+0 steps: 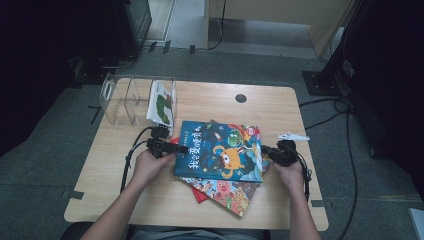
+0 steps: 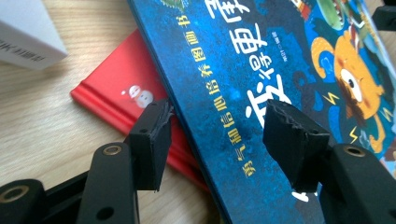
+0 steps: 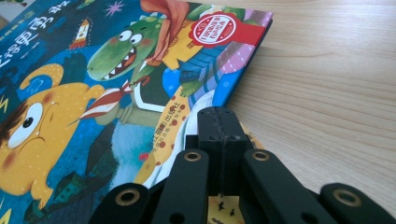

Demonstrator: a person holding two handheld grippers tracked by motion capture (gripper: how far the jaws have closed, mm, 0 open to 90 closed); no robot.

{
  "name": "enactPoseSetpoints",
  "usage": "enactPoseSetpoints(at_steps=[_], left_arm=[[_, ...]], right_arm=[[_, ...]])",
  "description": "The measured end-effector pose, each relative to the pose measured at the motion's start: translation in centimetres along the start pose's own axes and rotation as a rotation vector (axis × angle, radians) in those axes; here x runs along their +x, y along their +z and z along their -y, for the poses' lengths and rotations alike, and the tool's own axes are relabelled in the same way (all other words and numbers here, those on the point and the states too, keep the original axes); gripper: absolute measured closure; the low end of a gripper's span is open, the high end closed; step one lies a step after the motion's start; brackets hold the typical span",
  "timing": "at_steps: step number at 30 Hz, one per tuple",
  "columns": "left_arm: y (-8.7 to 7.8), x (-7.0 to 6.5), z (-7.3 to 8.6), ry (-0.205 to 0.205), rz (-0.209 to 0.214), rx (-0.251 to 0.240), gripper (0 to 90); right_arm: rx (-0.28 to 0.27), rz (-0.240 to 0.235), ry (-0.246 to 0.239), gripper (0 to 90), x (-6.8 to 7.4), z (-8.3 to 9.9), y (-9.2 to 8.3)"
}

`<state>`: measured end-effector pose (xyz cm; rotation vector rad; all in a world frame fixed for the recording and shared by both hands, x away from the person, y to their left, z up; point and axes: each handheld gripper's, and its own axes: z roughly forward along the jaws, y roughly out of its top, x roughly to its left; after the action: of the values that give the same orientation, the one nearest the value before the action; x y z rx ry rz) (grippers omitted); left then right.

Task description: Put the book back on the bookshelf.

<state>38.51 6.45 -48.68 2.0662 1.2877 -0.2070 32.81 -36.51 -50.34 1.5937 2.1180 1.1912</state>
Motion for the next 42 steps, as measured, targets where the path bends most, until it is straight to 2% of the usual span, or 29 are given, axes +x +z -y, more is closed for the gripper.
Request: enactPoseSetpoints(at_steps=[1, 4, 8, 12, 14, 15, 16, 18, 21, 24, 29, 35, 42], left_arm=[[-0.1, 0.0, 0.1, 0.01, -0.006, 0.002, 42.9], [-0.2, 0.3, 0.2, -0.019, 0.012, -0.005, 43.7], [0.0, 0.2, 0.2, -0.015, 0.003, -0.006, 45.1], [-0.1, 0.0, 0.1, -0.02, 0.001, 0.009, 43.0], [-0.1, 0.2, 0.0, -0.052, 0.034, 0.03, 44.1], [-0.1, 0.2, 0.0, -0.081, 0.089, 0.032, 45.7], [-0.1, 0.2, -0.1, -0.095, 0.106, 0.031, 44.9], [-0.5, -0.1, -0.1, -0.092, 0.104, 0.021, 44.8], [-1.3, -0.4, -0.4, -0.074, 0.1, 0.011, 46.1], [-2.3, -0.4, -0.6, -0.074, 0.107, -0.012, 48.6], [-3.2, -0.6, -1.1, -0.057, 0.089, -0.003, 48.8], [-4.2, -0.9, -1.5, -0.066, 0.13, -0.002, 49.5], [-6.3, -1.4, -2.6, -0.053, 0.152, -0.017, 53.7]], right_arm=[[0.003, -0.005, -0.002, 90.0, 0.1, 0.0, 0.0], [0.007, -0.008, -0.015, 90.0, 0.3, 0.0, 0.1], [0.012, -0.016, -0.002, 90.0, 0.2, 0.0, 0.0], [0.02, -0.015, -0.021, 90.0, 0.4, -0.1, 0.1], [0.022, -0.012, -0.025, 90.0, 0.5, 0.0, 0.1], [0.032, -0.01, -0.025, 90.0, 0.6, 0.0, 0.2], [0.057, -0.011, -0.028, 90.0, 0.6, 0.0, 0.4], [0.061, -0.012, -0.047, 90.0, 0.7, -0.1, 0.4], [0.058, 0.02, -0.079, 90.0, 1.2, -0.5, 0.3], [0.073, -0.012, -0.066, 90.0, 1.2, -0.4, 0.6], [0.063, -0.043, -0.05, 90.0, 1.5, -0.3, 1.0], [0.06, -0.084, -0.04, 90.0, 1.6, -0.4, 1.3], [0.052, -0.127, -0.052, 90.0, 2.4, -0.4, 1.8]])
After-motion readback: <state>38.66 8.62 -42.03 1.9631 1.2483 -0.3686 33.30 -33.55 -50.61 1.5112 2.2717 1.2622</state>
